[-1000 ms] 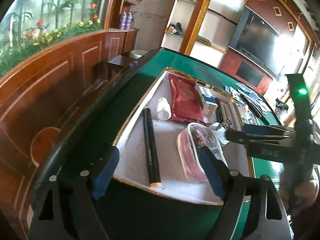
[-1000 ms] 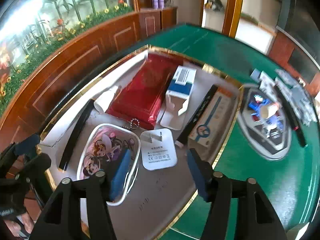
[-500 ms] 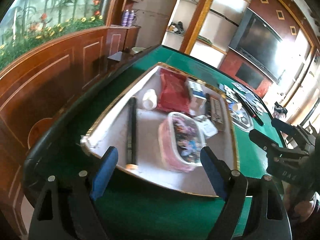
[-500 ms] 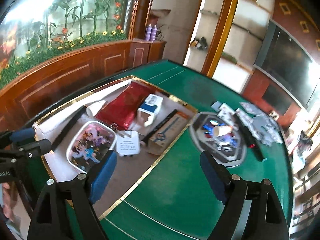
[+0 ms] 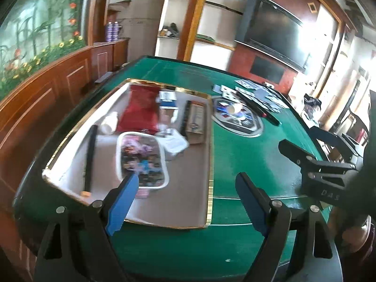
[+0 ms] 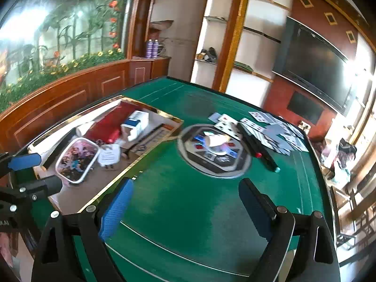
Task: Organize objects
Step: 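Open the right gripper on the charger and withdraw both grippers from the tray, then grasp the red-capped black marker beside the cards with the right gripper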
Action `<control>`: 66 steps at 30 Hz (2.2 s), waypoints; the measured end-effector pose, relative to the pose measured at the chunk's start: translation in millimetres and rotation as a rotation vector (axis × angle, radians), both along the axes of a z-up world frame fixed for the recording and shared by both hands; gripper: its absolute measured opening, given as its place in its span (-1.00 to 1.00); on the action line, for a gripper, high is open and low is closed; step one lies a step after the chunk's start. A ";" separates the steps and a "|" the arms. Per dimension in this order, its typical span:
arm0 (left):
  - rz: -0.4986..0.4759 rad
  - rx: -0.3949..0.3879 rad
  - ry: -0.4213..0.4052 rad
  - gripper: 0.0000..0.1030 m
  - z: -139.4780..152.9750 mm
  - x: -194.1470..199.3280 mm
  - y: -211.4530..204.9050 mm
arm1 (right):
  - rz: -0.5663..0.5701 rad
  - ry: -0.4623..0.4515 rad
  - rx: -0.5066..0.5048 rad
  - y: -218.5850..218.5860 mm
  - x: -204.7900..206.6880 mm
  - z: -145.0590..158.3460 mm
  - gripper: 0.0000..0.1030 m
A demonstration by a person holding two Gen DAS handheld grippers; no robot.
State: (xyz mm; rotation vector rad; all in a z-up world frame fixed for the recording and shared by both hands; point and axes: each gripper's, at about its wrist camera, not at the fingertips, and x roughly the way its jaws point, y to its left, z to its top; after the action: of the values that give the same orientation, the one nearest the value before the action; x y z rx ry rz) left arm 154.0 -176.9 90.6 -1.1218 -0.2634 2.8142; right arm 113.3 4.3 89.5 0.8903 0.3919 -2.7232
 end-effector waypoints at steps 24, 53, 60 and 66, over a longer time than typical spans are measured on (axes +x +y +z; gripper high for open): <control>-0.134 -0.018 -0.059 0.63 -13.8 -18.6 61.0 | -0.089 -0.046 -0.035 47.8 -20.1 -12.5 0.84; -0.184 0.255 -0.178 0.69 -69.4 -175.3 121.6 | -0.260 -0.400 -0.248 197.4 -200.5 -11.5 0.84; -0.158 0.296 -0.190 0.71 -75.5 -175.0 114.7 | -0.169 -0.421 -0.292 145.0 -271.8 -16.1 0.84; -0.169 0.297 -0.188 0.77 -75.1 -173.2 114.5 | -0.174 -0.504 -0.233 116.6 -335.5 -42.2 0.10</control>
State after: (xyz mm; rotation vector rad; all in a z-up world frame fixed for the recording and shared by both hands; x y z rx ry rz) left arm -19.2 -62.4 15.5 -1.2691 -0.5529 2.4259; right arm -222.2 120.9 47.3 1.5364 -0.1050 -2.4876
